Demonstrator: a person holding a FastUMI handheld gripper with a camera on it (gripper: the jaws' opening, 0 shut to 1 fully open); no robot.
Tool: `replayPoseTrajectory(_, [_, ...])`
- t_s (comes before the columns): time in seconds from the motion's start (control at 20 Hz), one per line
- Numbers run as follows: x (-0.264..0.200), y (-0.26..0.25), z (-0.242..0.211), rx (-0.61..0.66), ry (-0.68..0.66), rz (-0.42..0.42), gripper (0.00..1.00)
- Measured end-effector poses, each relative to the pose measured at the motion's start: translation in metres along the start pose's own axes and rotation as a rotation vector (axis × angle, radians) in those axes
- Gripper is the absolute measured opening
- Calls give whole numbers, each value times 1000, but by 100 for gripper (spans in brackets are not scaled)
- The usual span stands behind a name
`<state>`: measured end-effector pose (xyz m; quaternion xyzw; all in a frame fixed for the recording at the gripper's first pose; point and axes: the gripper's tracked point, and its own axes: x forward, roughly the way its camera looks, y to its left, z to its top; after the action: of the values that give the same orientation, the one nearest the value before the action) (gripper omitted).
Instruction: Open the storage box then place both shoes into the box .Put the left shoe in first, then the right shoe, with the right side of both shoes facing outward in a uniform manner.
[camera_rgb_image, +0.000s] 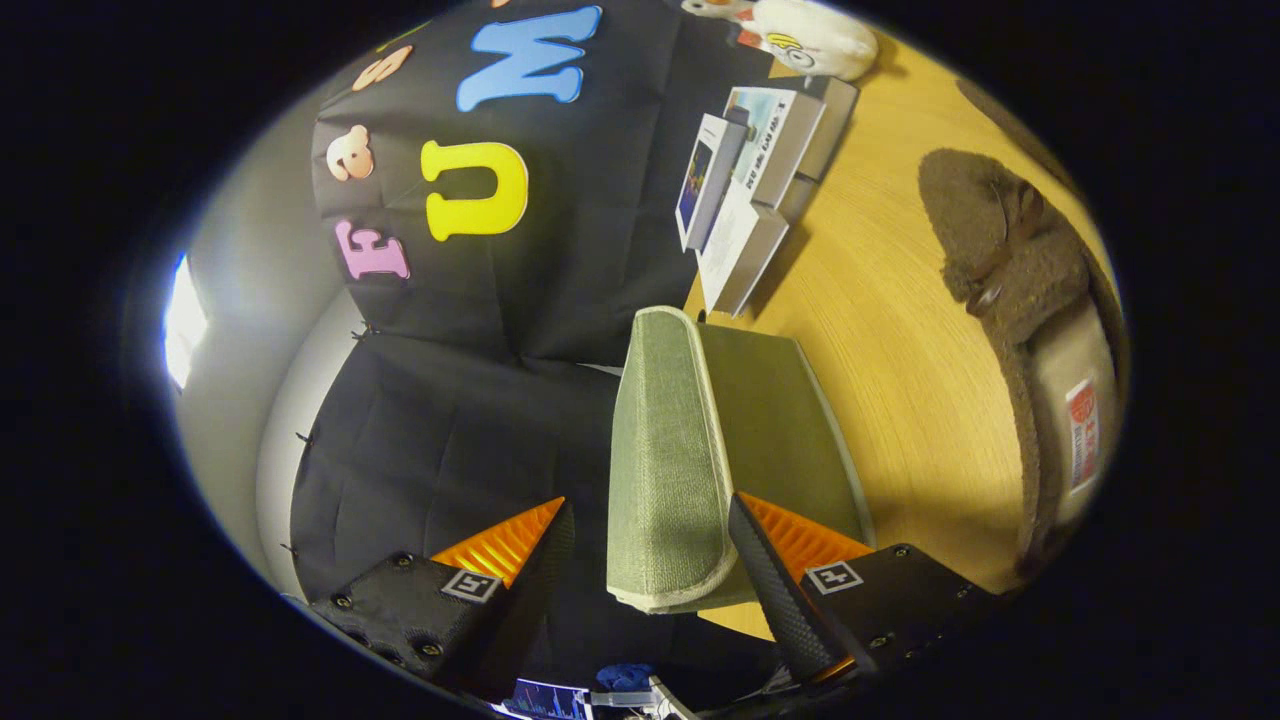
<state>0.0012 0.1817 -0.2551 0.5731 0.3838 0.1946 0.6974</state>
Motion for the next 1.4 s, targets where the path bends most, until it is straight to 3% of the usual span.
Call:
replayPoseTrajectory(0.4, [20,-21,-3,134,17,-13,95])
replayPoseTrajectory(0.6, [17,-9,7,188,16,43,95])
replayPoseTrajectory(0.65, [22,-14,7,178,10,13,93])
replayPoseTrajectory(0.75, [19,-13,7,184,28,19,45])
replayPoseTrajectory(0.8, [16,-13,6,178,34,18,45])
replayPoseTrajectory(0.9, [12,-10,16,188,10,26,14])
replayPoseTrajectory(1.05, [25,-3,6,121,30,4,10])
replayPoseTrajectory(1.1, [13,-5,22,115,9,8,0])
replayPoseTrajectory(1.4, [2,38,22,0,59,0,0])
